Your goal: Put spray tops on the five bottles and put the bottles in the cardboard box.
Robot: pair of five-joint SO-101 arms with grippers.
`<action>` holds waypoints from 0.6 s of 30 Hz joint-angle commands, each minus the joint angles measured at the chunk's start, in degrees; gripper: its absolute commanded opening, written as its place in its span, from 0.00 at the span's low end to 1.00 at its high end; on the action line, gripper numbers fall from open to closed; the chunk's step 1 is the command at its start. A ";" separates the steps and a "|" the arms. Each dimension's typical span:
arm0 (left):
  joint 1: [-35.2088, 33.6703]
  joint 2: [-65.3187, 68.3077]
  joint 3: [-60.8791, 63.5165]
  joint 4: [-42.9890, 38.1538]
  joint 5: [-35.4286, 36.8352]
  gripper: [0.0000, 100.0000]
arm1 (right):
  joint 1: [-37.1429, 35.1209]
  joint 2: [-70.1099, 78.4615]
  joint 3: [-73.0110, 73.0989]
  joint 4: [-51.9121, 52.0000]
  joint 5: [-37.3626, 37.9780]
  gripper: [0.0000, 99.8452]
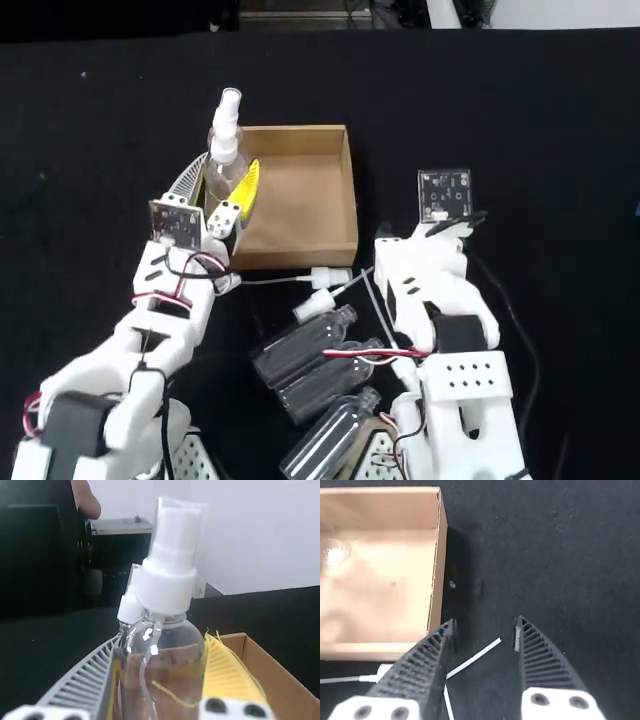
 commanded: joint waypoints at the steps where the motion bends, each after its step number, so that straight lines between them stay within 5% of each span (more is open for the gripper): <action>1: -0.84 1.76 -4.53 -1.85 0.62 0.03 | -0.62 -1.19 -0.48 -1.85 -0.09 0.17; 18: -4.53 24.44 -9.54 -25.05 0.53 0.03 | -0.62 -1.19 -0.48 -1.85 -0.09 0.17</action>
